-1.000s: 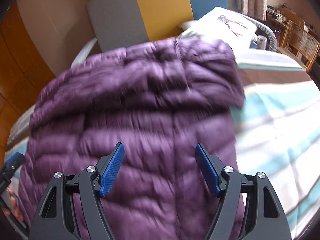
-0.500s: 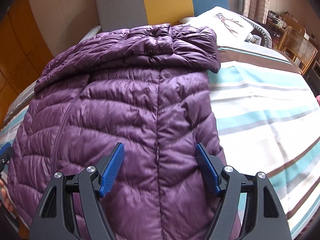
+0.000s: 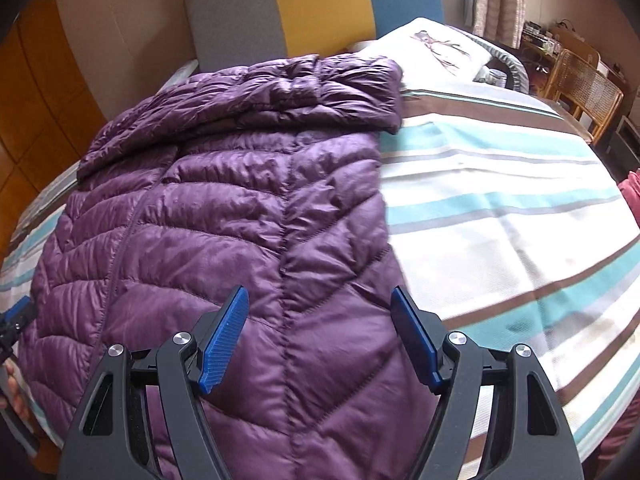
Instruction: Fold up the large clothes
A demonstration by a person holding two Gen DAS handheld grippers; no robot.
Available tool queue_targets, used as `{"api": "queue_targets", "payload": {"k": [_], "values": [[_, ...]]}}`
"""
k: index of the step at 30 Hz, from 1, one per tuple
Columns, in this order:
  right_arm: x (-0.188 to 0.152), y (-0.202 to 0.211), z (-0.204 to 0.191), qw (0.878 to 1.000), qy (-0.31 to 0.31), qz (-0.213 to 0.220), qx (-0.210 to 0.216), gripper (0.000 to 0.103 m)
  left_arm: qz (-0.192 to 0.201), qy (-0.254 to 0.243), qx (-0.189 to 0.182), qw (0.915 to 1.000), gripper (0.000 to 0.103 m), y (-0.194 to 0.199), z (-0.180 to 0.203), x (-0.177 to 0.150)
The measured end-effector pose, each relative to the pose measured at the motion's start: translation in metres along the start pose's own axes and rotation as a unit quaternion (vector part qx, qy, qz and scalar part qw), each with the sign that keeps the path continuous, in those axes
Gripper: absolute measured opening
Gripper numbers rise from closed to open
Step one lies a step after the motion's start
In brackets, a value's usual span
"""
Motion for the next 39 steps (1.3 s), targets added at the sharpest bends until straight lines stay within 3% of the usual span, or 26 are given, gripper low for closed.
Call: {"api": "queue_targets", "payload": {"k": [3, 12, 22, 25, 27, 30, 39], "values": [[-0.005, 0.002, 0.011, 1.000, -0.008, -0.007, -0.005, 0.073, -0.014, 0.008, -0.013, 0.9998, 0.065, -0.003, -0.004, -0.007], [-0.026, 0.004, 0.027, 0.999, -0.023, -0.031, 0.007, 0.073, -0.021, 0.015, -0.012, 0.9996, 0.062, -0.002, -0.006, -0.015], [-0.039, 0.012, 0.025, 0.999, -0.029, -0.031, 0.027, 0.071, -0.011, -0.003, -0.030, 0.9995, 0.016, 0.007, -0.002, -0.020], [-0.042, 0.015, 0.022, 0.998, -0.022, -0.032, 0.039, 0.060, -0.011, -0.001, -0.033, 0.9994, 0.005, 0.010, -0.005, -0.021], [-0.044, 0.017, 0.018, 0.998, -0.012, -0.033, 0.052, 0.036, -0.007, -0.003, -0.036, 0.9993, 0.002, 0.013, -0.006, -0.022], [-0.046, 0.022, 0.010, 0.997, 0.013, -0.036, 0.068, 0.015, -0.006, -0.001, -0.039, 0.9992, 0.001, 0.018, -0.009, -0.026], [-0.053, 0.043, 0.006, 0.994, 0.060, -0.047, 0.072, 0.010, -0.014, -0.013, -0.065, 0.9977, 0.000, 0.048, -0.014, -0.043]]}}
Point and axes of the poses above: each gripper's, at about its wrist camera, not at the fingertips, and y roughly against the way its jaws point, z to its right, x to its top, the point moved 1 cm from there along -y, roughly the way its jaws point, and after that the axes turned 8 degrees about z, right-handed, at the moved point
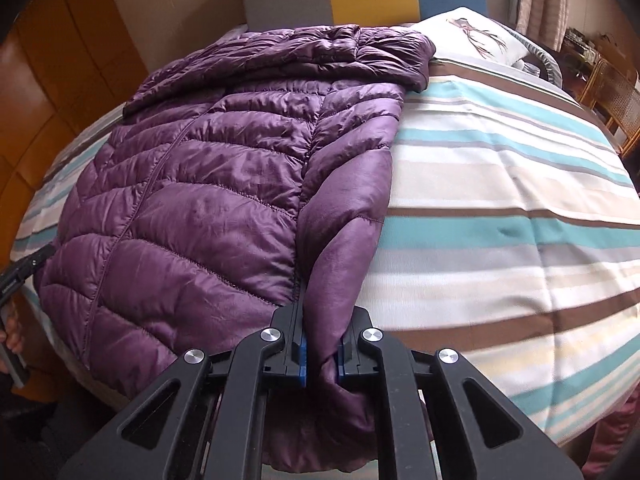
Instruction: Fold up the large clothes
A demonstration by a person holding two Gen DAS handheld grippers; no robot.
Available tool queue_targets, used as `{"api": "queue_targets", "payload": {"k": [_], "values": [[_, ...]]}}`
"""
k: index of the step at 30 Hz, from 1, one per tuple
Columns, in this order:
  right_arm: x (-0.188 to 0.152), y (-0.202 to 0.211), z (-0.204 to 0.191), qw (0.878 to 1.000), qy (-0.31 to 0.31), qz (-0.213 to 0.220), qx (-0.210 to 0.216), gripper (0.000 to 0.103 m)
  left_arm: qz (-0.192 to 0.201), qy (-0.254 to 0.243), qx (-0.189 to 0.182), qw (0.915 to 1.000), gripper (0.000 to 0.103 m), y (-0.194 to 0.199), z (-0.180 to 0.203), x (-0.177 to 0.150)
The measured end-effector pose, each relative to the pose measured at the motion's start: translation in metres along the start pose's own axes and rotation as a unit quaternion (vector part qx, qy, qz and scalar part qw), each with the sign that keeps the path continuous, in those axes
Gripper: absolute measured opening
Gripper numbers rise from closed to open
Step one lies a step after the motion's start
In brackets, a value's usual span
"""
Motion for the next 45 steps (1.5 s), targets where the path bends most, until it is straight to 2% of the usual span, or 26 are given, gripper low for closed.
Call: {"api": "queue_targets", "payload": {"k": [7, 8, 11, 16, 19, 24, 32, 37, 41, 45], "values": [[-0.027, 0.023, 0.023, 1.000, 0.002, -0.016, 0.009, 0.010, -0.027, 0.000, -0.024, 0.9993, 0.000, 0.031, 0.002, -0.025], [-0.030, 0.024, 0.023, 0.997, -0.023, -0.050, 0.057, 0.010, -0.029, -0.001, -0.025, 0.9992, 0.000, 0.034, 0.001, -0.027], [-0.037, 0.029, 0.027, 0.996, -0.016, -0.060, 0.062, 0.008, -0.039, -0.016, -0.025, 0.9988, 0.000, 0.043, 0.003, -0.032], [-0.044, 0.042, 0.034, 0.995, -0.004, -0.073, 0.071, 0.007, -0.057, -0.008, -0.044, 0.9973, 0.000, 0.057, 0.001, -0.037], [-0.039, 0.049, 0.038, 0.994, 0.001, -0.077, 0.082, 0.006, -0.059, -0.003, -0.060, 0.9964, 0.000, 0.066, -0.006, -0.027], [0.001, 0.051, 0.037, 0.993, 0.007, -0.057, 0.104, 0.005, -0.018, 0.008, -0.092, 0.9956, 0.000, 0.091, -0.018, 0.014], [0.063, 0.052, 0.056, 0.991, 0.033, 0.007, 0.126, 0.005, 0.042, 0.018, -0.124, 0.9912, 0.000, 0.107, -0.016, 0.058], [0.096, 0.044, 0.056, 0.991, 0.048, 0.034, 0.122, 0.005, 0.073, 0.016, -0.136, 0.9879, 0.000, 0.094, -0.011, 0.091], [0.129, 0.017, 0.062, 0.991, 0.058, 0.042, 0.109, 0.005, 0.092, 0.015, -0.126, 0.9876, 0.000, 0.075, -0.014, 0.119], [0.158, -0.016, 0.072, 0.993, 0.041, 0.039, 0.100, 0.005, 0.099, 0.025, -0.119, 0.9876, 0.000, 0.043, -0.021, 0.152]]}}
Point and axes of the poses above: each gripper's, at about its wrist camera, not at the fingertips, and y roughly against the way its jaws point, z to its right, x to its top, the point moved 1 cm from there along -y, roughly the way its jaws point, and after that the axes turned 8 degrees about z, right-handed, at the moved point
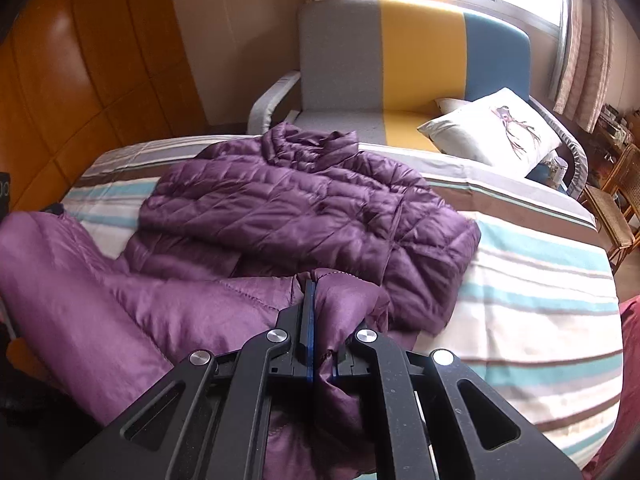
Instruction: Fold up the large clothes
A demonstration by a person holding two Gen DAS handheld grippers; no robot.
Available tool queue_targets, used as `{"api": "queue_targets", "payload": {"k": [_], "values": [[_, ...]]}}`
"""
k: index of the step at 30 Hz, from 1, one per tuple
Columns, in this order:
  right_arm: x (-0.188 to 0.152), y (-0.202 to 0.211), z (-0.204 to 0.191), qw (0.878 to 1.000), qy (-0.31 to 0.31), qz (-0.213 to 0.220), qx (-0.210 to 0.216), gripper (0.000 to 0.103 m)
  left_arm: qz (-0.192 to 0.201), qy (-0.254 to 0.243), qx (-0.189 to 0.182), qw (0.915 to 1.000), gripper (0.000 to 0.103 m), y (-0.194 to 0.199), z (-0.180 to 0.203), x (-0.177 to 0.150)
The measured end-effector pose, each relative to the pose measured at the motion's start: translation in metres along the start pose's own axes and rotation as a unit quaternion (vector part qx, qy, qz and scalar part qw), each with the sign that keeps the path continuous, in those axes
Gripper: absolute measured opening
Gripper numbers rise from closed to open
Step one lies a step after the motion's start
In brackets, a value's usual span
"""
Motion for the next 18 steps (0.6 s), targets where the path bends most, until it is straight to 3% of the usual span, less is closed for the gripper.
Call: {"api": "queue_targets", "payload": {"k": [7, 12, 18], "values": [[0.032, -0.064, 0.025, 0.999, -0.032, -0.019, -0.011, 0.005, -0.010, 0.002, 0.033, 0.9994, 0.000, -0.070, -0.025, 0.037], [0.048, -0.097, 0.044, 0.997, -0.072, -0.027, -0.016, 0.005, -0.025, 0.033, 0.068, 0.9968, 0.000, -0.119, -0.058, 0.057], [0.052, -0.120, 0.067, 0.989, -0.146, -0.033, 0.011, 0.018, -0.019, 0.084, 0.103, 0.9910, 0.000, -0.157, -0.091, 0.075]]}}
Point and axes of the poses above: each gripper's, at about its wrist camera, not at the fingertips, and y roughly against the way its jaws point, z to its right, x to its top, the point moved 1 cm from there along -y, roughly the way its jaws point, and after that the axes turned 8 degrees about z, right-handed, at the moved point
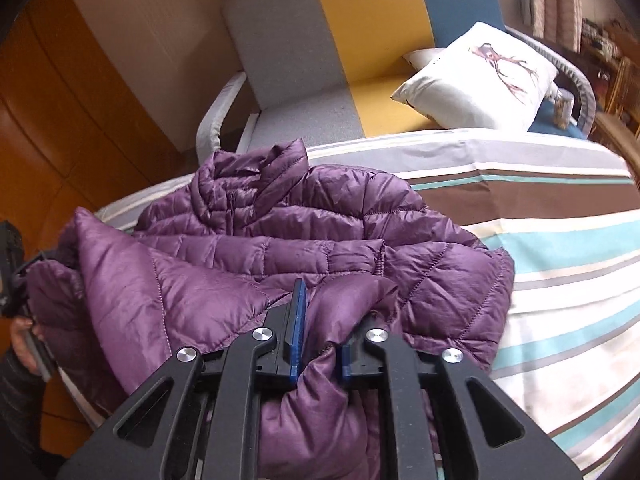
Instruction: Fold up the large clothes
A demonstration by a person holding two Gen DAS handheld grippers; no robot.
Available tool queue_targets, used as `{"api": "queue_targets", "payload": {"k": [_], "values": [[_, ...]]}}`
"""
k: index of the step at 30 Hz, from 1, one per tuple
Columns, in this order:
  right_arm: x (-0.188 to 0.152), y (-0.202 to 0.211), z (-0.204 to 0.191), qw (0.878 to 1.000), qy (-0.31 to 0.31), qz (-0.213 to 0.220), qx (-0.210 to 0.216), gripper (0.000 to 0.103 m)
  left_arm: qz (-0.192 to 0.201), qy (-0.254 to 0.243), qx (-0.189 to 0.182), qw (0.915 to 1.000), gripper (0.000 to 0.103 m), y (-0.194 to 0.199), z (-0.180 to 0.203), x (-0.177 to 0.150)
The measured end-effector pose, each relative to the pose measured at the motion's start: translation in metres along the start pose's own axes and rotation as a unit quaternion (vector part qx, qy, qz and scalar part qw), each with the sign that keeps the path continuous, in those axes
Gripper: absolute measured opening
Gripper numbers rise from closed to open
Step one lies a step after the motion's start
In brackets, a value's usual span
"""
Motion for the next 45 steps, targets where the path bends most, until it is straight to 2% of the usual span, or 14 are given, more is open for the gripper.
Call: {"api": "queue_targets", "payload": {"k": [3, 6, 8, 11, 14, 20, 22, 25, 27, 29, 31, 36, 38, 45], "values": [[0.003, -0.006, 0.008, 0.999, -0.040, 0.000, 0.024, 0.028, 0.000, 0.000, 0.013, 0.9999, 0.014, -0.010, -0.003, 0.005], [0.007, -0.008, 0.020, 0.994, -0.092, 0.004, 0.058, 0.047, 0.008, 0.018, 0.022, 0.9996, 0.072, -0.010, -0.010, 0.007], [0.009, -0.005, 0.026, 0.992, -0.110, 0.018, 0.062, 0.051, 0.018, 0.033, 0.032, 0.9988, 0.073, -0.005, -0.019, 0.008], [0.011, 0.002, 0.030, 0.988, -0.133, 0.033, 0.072, 0.065, 0.017, 0.062, 0.033, 0.9974, 0.075, 0.001, -0.036, 0.005], [0.014, 0.018, 0.033, 0.986, -0.137, 0.069, 0.061, 0.082, 0.012, 0.057, 0.034, 0.9977, 0.075, 0.008, -0.043, -0.007], [0.000, 0.042, 0.038, 0.987, -0.120, 0.101, 0.030, 0.083, -0.011, 0.057, -0.006, 0.9983, 0.072, 0.022, -0.050, -0.051], [-0.015, 0.042, 0.037, 0.991, -0.102, 0.088, 0.018, 0.082, -0.018, 0.060, -0.026, 0.9977, 0.070, 0.027, -0.052, -0.068], [-0.037, 0.034, 0.037, 0.995, -0.084, 0.060, 0.009, 0.069, -0.030, 0.069, -0.045, 0.9962, 0.067, 0.030, -0.056, -0.088], [-0.055, 0.026, 0.036, 0.996, -0.081, 0.038, 0.010, 0.062, -0.032, 0.089, -0.055, 0.9940, 0.067, 0.035, -0.062, -0.102], [-0.069, 0.023, 0.036, 0.996, -0.080, 0.026, 0.011, 0.062, -0.023, 0.121, -0.059, 0.9907, 0.068, 0.044, -0.073, -0.112], [-0.077, 0.022, 0.037, 0.997, -0.079, 0.020, 0.011, 0.062, -0.015, 0.134, -0.059, 0.9891, 0.070, 0.052, -0.079, -0.119], [-0.092, 0.014, 0.043, 0.997, -0.077, 0.004, 0.004, 0.043, -0.017, 0.125, -0.074, 0.9892, 0.070, 0.068, -0.083, -0.132], [-0.092, 0.012, 0.043, 0.997, -0.074, 0.004, -0.001, 0.043, -0.012, 0.130, -0.085, 0.9878, 0.073, 0.078, -0.084, -0.139], [-0.097, 0.018, 0.045, 0.997, -0.079, -0.003, 0.013, 0.045, -0.054, 0.014, -0.083, 0.9950, 0.075, 0.078, -0.054, -0.159]]}}
Point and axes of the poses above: each gripper's, at about its wrist camera, not at the fingertips, and y roughly against the way its jaws point, z to its right, x to its top, the point moved 1 cm from there along -y, roughly the way its jaws point, and after that the axes turned 8 degrees about z, right-handed, at the moved point
